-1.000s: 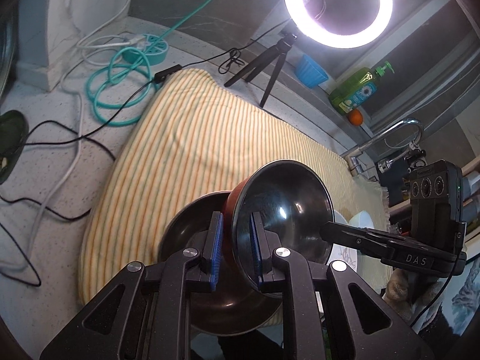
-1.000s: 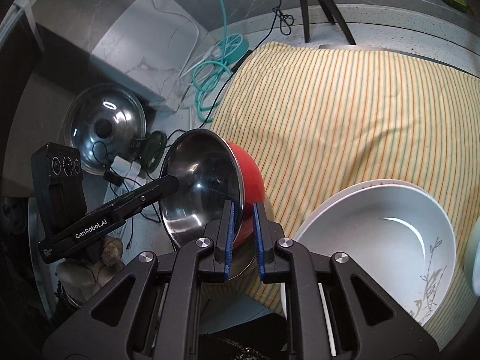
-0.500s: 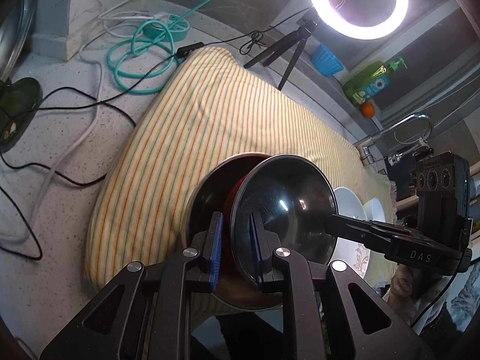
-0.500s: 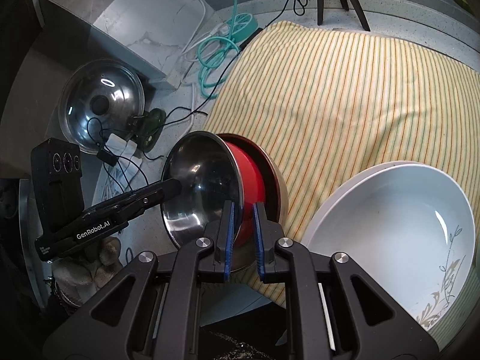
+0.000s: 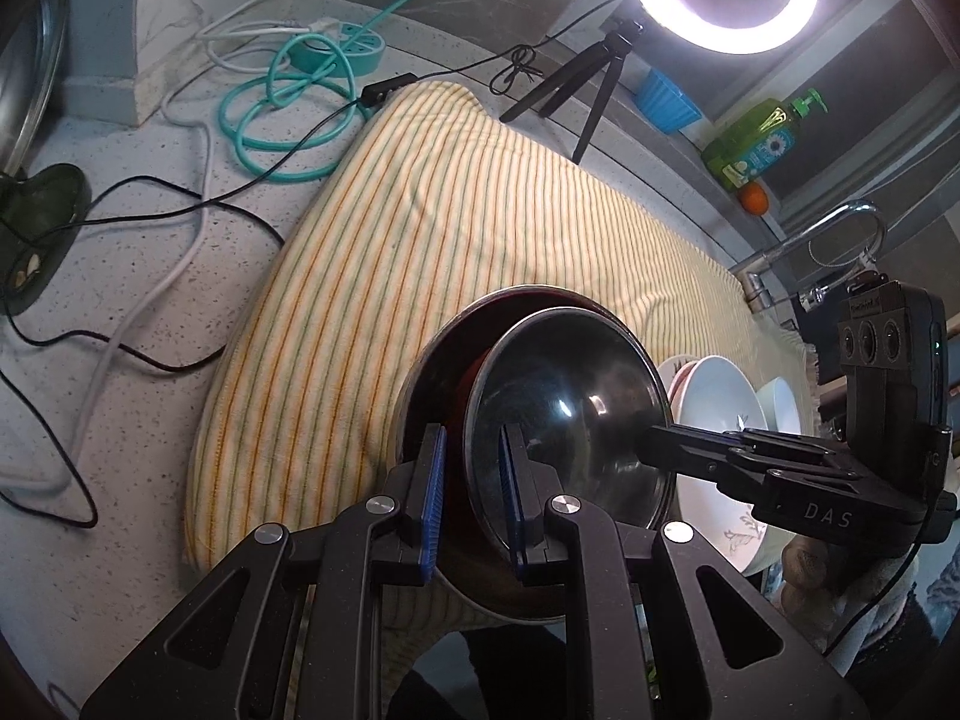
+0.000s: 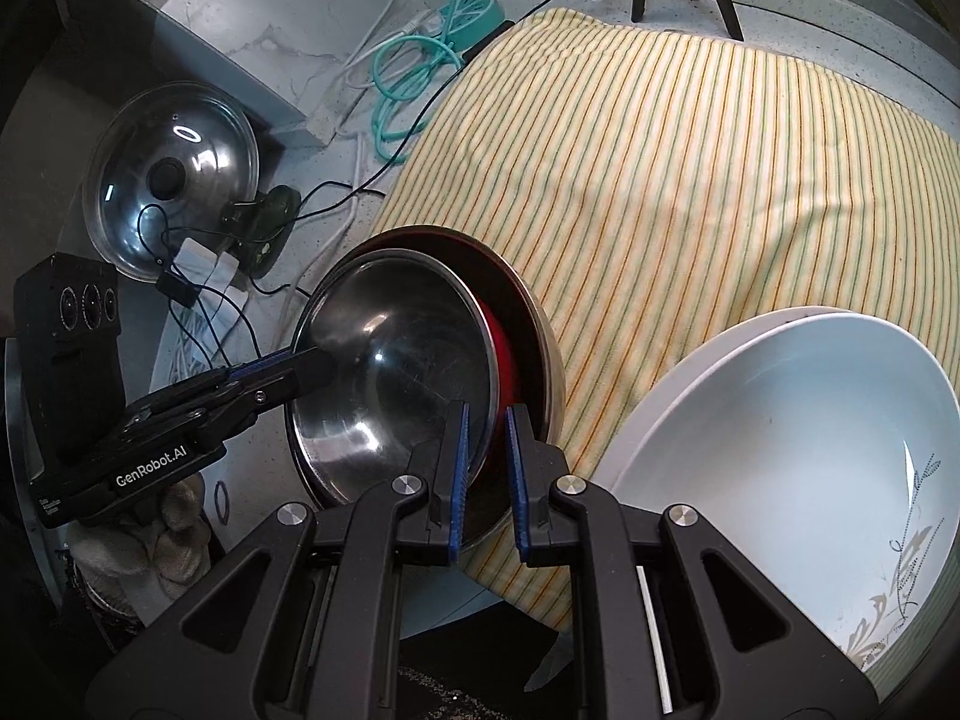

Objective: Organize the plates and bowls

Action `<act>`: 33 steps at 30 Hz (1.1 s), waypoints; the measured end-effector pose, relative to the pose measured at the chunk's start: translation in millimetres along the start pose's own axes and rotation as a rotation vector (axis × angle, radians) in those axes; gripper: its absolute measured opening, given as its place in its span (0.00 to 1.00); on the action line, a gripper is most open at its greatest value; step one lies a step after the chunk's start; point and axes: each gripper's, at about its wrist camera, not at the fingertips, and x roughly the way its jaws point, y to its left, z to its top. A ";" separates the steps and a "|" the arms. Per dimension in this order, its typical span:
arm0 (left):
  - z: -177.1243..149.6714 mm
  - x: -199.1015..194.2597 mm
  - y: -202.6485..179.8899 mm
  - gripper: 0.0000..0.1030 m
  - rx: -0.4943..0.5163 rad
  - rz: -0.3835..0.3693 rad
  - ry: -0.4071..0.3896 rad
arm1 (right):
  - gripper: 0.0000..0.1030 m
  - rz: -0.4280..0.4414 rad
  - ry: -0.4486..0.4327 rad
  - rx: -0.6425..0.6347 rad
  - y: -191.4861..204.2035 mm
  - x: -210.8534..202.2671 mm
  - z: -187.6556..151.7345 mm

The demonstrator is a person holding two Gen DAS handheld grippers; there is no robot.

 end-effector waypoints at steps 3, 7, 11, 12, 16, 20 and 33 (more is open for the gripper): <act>-0.3 0.4 -0.5 0.15 0.010 0.009 0.003 | 0.14 -0.018 0.001 -0.018 3.6 0.0 -0.1; 0.1 -0.3 -0.3 0.15 0.009 0.010 0.002 | 0.21 -0.019 -0.005 -0.027 6.1 -1.3 -0.7; 0.6 -1.2 -2.2 0.15 0.013 0.019 -0.002 | 0.24 -0.041 -0.023 -0.053 11.6 -4.7 -0.6; 0.4 -1.9 -2.7 0.15 0.017 0.022 -0.004 | 0.25 -0.039 -0.025 -0.056 12.4 -5.3 -0.6; 1.0 -4.4 -5.3 0.15 0.025 0.022 -0.008 | 0.31 -0.030 -0.040 -0.060 14.8 -11.6 -2.0; 3.9 -8.8 -7.8 0.18 0.025 0.018 -0.021 | 0.46 -0.037 -0.087 -0.070 16.8 -27.8 -6.4; 14.5 -18.1 -68.2 0.30 0.090 -0.011 -0.102 | 0.76 -0.055 -0.291 -0.004 -30.5 -114.1 -26.5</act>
